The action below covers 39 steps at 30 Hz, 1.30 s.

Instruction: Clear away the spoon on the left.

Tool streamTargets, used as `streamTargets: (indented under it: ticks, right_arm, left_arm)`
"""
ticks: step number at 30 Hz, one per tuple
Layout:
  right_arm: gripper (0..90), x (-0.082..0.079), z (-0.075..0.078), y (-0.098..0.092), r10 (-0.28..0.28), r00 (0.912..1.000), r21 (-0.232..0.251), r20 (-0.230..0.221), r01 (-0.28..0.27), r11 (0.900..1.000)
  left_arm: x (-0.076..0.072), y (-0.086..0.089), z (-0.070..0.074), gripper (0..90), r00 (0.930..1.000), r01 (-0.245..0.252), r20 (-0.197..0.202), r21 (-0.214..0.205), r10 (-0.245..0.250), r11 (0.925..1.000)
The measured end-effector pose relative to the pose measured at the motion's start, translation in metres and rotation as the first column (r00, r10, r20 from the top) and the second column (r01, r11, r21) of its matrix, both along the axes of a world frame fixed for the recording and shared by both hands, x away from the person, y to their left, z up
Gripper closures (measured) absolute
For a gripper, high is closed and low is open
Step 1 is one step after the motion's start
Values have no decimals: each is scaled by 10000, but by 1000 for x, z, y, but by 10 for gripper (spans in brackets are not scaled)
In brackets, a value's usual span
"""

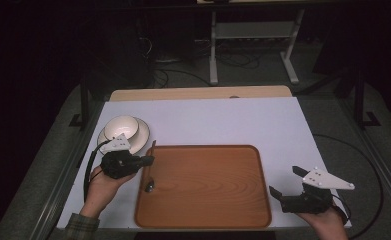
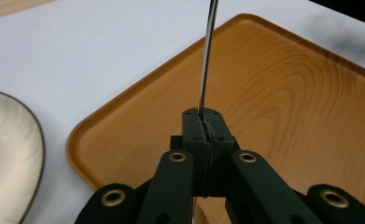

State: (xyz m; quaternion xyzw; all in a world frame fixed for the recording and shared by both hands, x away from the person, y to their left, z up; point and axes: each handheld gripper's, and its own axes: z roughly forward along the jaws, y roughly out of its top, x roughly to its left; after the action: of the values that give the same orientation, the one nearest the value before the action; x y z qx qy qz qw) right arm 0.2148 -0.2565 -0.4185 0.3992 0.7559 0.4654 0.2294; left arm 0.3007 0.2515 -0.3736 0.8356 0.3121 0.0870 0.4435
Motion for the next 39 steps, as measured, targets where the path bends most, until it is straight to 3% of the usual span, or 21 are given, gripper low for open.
streamTargets:
  ticks: [4,7,12,24,39]
  right_arm:
    - [0,0,0,1,46,10000,1,-6,-46,10000]
    - [0,-1,-1,1,63,10000,-12,-23,-63,10000]
    - [0,0,-1,2,112,9999,-53,-62,-112,9999]
    - [0,1,-3,2,153,9998,8,-120,-153,9999]
    - [0,1,-4,3,243,9995,-46,-188,-244,9997]
  left_arm:
    - [0,-5,-3,889,9999,122,73,37,-122,9999]
    - [1,-9,-6,889,9999,88,123,-316,-84,9995]
    - [2,-12,-11,889,9995,78,325,-446,-64,9990]
    - [19,-20,-27,888,9996,75,-253,-934,-99,9956]
    - [18,-45,-43,887,9969,554,-560,-105,-559,9984]
